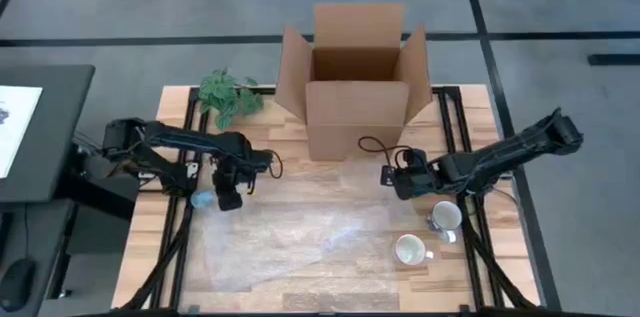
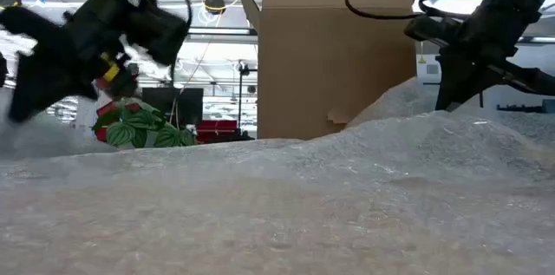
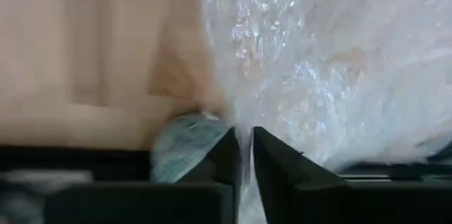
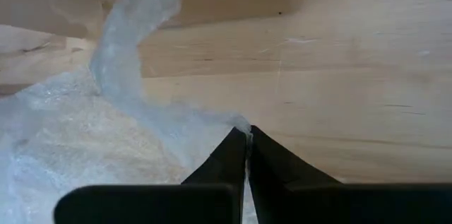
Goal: Wrap mug
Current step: Wrap the white mug with bubble wrap
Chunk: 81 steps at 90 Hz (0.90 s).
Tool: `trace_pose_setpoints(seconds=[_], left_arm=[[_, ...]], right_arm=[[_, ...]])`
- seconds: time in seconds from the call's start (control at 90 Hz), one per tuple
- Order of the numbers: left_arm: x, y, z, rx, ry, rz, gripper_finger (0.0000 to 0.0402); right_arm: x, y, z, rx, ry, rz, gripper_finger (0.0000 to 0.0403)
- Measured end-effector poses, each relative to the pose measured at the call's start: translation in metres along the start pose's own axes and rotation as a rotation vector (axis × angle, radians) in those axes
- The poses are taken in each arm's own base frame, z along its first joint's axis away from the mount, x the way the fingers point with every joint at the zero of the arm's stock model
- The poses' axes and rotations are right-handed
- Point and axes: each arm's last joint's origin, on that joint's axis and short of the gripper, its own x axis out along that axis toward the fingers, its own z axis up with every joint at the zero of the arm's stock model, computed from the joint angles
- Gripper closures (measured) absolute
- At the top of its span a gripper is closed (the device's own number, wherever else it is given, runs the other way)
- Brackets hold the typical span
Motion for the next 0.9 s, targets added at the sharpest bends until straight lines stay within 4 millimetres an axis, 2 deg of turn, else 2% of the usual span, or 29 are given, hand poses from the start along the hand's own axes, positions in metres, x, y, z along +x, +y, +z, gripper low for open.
trace_pose_setpoints(seconds=[0.111,0.222,0.278,0.389,0.456,0.544,0.622,0.8,0.9], left_arm=[[-0.049,0.0,-0.003,-0.021,-0.123,0.008,0.04],[-0.097,0.005,-0.017,-0.061,-0.251,0.084,0.0401],[-0.12,0.009,-0.023,-0.082,-0.367,0.102,0.0402],[-0.157,0.02,-0.038,-0.133,-0.522,0.111,0.0402],[-0.171,0.031,-0.041,-0.171,-0.588,0.153,0.0402],[-0.177,0.048,-0.037,-0.209,-0.608,0.211,0.0402],[-0.174,0.066,-0.033,-0.248,-0.563,0.237,0.0402],[-0.142,0.103,-0.005,-0.27,-0.398,0.276,0.0402],[-0.122,0.116,0.012,-0.255,-0.335,0.346,0.0402]], right_arm=[[-0.001,0.002,0.0,-0.021,0.011,0.029,0.0403],[-0.006,0.006,0.001,-0.045,0.036,0.064,0.0403],[-0.011,0.01,0.001,-0.054,0.054,0.092,0.0403],[-0.021,0.017,0.003,-0.086,0.111,0.135,0.0403],[-0.027,0.021,0.004,-0.106,0.148,0.158,0.0403],[-0.035,0.027,0.004,-0.138,0.194,0.19,0.0403],[-0.039,0.03,0.004,-0.17,0.22,0.206,0.0403],[-0.042,0.032,0.002,-0.189,0.256,0.208,0.0403],[-0.043,0.031,0.001,-0.189,0.26,0.204,0.0403]])
